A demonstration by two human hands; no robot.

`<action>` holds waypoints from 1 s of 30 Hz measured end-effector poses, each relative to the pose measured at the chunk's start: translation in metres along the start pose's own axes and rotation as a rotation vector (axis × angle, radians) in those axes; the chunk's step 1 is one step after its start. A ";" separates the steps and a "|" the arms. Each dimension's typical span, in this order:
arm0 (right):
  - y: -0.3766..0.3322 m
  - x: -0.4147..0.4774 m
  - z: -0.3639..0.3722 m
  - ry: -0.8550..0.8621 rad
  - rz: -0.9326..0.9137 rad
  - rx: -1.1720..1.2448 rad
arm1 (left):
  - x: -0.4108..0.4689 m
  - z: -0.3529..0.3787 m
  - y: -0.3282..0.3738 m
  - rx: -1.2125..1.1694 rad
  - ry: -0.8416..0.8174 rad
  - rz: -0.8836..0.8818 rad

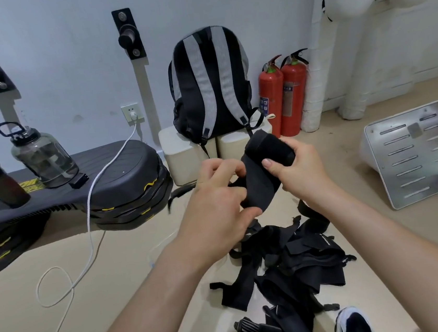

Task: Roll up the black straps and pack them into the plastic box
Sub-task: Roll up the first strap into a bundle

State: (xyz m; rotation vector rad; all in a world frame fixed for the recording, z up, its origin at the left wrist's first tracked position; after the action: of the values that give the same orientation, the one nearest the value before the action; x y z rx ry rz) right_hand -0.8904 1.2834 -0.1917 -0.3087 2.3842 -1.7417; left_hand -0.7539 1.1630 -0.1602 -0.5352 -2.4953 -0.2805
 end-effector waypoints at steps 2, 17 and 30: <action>0.001 0.001 0.001 -0.015 0.034 0.020 | 0.002 -0.002 0.001 -0.048 -0.020 0.005; -0.012 0.002 -0.035 0.321 -0.222 -0.460 | -0.031 0.025 -0.002 -0.944 -0.312 -0.637; -0.046 -0.026 -0.003 -0.318 -0.317 -0.220 | -0.017 0.009 -0.041 -0.691 -0.054 -0.559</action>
State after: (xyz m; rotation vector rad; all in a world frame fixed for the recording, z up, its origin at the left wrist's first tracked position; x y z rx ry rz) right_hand -0.8628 1.2798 -0.1465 -0.9641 2.3823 -1.4031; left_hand -0.7628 1.1238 -0.1803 -0.0747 -2.5121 -1.3819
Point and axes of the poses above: each hand's wrist, its own x-axis towards the middle knuckle, its own z-axis out of the palm, y = z × x, the point moved 6 cm from there along x, towards the middle knuckle, and after that the axes turned 15 degrees about z, right-handed, at the moved point
